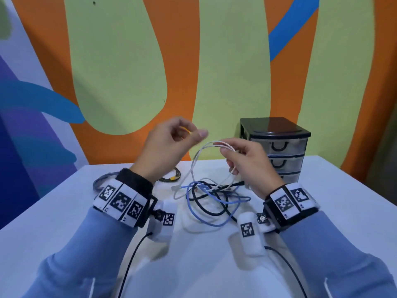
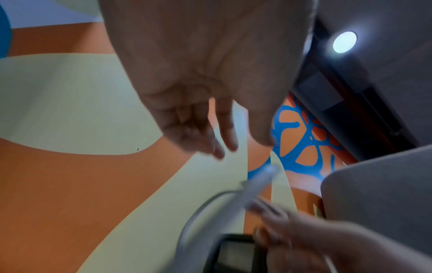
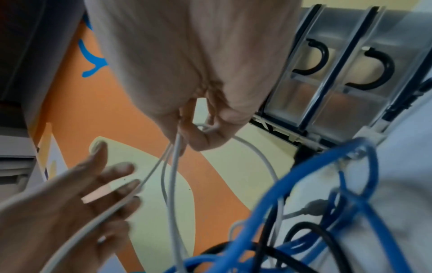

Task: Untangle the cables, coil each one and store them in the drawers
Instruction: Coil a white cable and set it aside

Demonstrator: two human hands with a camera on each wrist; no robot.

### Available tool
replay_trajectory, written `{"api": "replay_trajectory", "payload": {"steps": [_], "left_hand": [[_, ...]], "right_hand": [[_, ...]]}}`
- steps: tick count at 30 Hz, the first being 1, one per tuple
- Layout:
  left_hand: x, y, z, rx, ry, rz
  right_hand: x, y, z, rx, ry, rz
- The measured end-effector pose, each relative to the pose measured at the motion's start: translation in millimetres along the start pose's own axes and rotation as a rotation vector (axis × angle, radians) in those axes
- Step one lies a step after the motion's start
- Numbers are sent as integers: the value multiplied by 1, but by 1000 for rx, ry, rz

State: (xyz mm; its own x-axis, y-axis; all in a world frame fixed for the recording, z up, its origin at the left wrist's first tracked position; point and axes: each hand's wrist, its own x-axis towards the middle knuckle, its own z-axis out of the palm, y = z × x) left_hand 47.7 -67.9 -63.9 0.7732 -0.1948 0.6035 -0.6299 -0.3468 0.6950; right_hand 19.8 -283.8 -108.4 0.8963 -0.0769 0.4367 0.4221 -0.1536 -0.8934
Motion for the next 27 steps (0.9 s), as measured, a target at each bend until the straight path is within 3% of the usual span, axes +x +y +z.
{"api": "replay_trajectory", "payload": {"steps": [2,4,7,10,14,21,24,27], "left_hand": [[-14,-5,10,113,-205,23],[-18,-10,14,119,-209,36],[-16,-9,8,165,-60,25],[-13,-9,-3,303,182,72],[-10,-7,-33,267,476,-12],[-21,-9,-67,277,511,-84],[-20,-16,-70,431,531,-207],[-19,-16,-55,509,343,-132]], "right_hand": [[-2,-6,3,10,-6,-50],[-2,-9,5,48,17,-84],[1,-8,3,36,114,-104],[5,-4,-4,-23,232,-91],[7,-13,-15,135,388,-31],[9,-18,-35,210,552,48],[7,-26,-35,237,495,138],[4,-34,-18,147,267,185]]}}
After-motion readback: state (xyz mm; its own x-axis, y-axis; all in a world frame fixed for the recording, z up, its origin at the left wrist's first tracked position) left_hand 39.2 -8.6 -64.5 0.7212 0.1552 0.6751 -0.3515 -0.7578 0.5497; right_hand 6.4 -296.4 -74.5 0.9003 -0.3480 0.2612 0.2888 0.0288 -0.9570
